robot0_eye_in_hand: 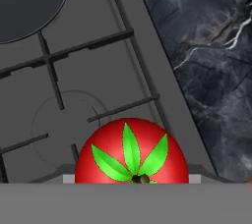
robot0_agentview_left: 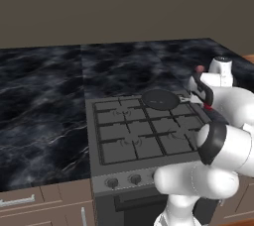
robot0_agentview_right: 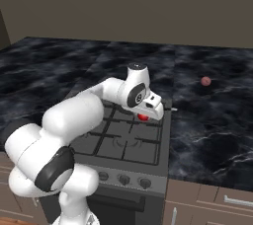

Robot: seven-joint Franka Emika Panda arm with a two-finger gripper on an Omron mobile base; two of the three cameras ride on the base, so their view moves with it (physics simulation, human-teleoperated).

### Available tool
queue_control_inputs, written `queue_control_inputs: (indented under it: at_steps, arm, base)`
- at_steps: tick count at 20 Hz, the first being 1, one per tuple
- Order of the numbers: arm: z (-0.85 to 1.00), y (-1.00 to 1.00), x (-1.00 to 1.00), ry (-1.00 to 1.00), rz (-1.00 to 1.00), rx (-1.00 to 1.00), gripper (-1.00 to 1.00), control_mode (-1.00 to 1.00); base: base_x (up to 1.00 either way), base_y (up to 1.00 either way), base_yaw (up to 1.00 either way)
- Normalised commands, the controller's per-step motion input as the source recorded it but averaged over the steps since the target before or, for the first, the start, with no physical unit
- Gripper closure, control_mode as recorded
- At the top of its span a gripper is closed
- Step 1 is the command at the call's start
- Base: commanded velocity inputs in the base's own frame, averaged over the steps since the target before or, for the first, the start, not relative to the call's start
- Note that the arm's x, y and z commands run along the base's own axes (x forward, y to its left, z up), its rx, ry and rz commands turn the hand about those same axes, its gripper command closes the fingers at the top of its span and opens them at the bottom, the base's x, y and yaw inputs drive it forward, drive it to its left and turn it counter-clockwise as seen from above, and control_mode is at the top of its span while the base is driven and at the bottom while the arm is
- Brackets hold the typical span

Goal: Place the pan on the rear right burner on the stove. Then place the tomato and the onion in the pan and turn on the rear right burner.

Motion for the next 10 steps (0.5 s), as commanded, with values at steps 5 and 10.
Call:
queue_control_inputs:
  at_steps: [5,10]
  arm:
    - [0.00,0.13,0.46,0.00,0.04,0.00,1.00,-1.00]
    - [0.00,0.19,0.51,0.00,0.04,0.00,1.00,-1.00]
  base:
    - [0.00,0.00,0.00]
    - [0.00,0.00,0.00]
